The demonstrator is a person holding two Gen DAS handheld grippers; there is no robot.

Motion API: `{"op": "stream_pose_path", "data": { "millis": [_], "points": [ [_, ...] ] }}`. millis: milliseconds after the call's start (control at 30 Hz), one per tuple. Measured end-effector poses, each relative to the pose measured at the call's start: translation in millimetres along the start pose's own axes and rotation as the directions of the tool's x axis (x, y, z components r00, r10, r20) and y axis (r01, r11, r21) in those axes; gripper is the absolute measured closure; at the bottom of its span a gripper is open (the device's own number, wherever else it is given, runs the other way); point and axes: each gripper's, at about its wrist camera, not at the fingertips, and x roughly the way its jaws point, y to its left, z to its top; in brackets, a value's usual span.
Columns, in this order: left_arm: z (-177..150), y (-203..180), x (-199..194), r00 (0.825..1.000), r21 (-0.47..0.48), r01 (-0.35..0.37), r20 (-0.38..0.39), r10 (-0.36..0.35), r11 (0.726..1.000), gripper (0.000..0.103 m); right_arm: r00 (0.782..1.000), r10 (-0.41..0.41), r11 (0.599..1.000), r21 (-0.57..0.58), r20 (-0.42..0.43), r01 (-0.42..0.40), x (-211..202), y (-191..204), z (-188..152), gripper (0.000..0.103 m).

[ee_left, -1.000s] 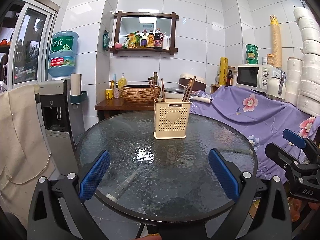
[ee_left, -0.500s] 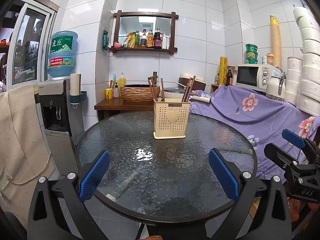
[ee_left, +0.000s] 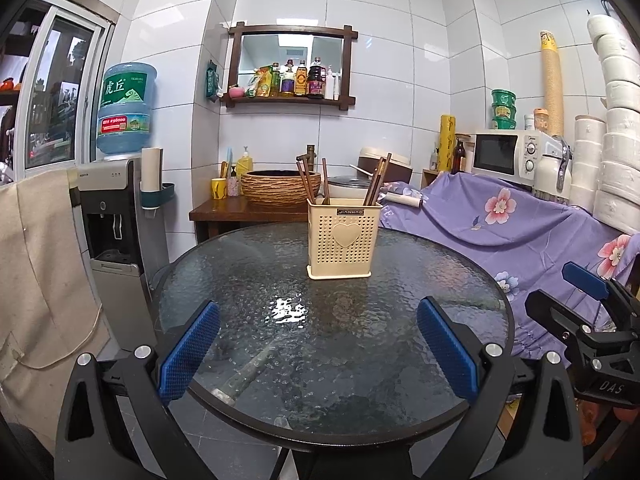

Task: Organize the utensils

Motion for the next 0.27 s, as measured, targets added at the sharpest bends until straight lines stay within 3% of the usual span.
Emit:
{"op": "stream_pose_path", "data": {
  "millis": [267],
  "points": [
    [0.2, 1.5, 2.4, 1.000, -0.002, -0.007, -0.018, 0.007, 1.000, 0.006, 1.000, 0.001, 1.000, 0.004, -0.003, -0.001, 0.9, -0.6, -1.3, 0.006]
  ]
}}
